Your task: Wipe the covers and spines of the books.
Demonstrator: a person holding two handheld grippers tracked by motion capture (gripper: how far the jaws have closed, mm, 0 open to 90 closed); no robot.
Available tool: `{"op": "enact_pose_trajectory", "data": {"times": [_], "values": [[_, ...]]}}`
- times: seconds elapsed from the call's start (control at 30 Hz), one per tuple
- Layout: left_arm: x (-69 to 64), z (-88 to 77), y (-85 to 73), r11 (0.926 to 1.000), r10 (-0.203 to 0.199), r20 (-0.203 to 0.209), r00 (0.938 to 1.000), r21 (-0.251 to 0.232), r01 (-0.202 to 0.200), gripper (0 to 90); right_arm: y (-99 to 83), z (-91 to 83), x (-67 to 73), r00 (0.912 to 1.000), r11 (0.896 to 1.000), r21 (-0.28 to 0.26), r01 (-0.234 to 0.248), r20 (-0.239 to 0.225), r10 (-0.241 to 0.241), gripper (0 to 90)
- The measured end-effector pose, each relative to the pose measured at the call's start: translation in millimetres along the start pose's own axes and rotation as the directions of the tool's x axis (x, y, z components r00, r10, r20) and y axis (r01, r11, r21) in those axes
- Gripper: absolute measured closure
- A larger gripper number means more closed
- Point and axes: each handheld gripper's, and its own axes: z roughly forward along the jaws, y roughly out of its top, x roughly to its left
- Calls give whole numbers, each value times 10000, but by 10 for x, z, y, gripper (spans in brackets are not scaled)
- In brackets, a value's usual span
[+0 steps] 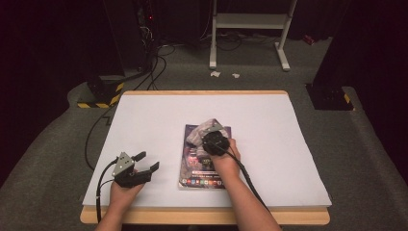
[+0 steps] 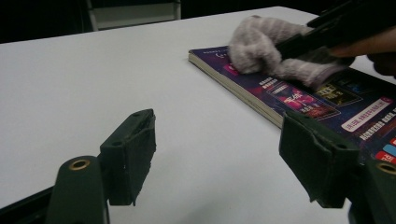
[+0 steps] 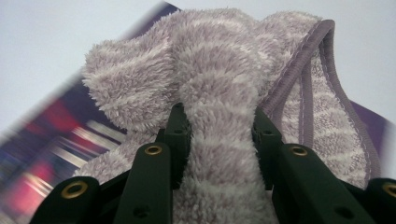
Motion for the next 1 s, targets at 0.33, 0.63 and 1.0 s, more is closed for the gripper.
{"op": "enact_pose_trajectory", "data": {"times": [0.33,0.63,1.0], "values": [[-2,3,1,10000,14,-6,10000,12,-14,274,-268,-237,-395,9965,9989,64,-454,704,449,673],[2,-1,1,10000,25,65,10000,-5,-25,273,-43,-42,83,9998,9999,-23,164,-73,-164,674],[0,2,1,10000,50,93,9999,-11,-50,273,187,141,588,9923,9954,-198,939,-792,-951,673]]}}
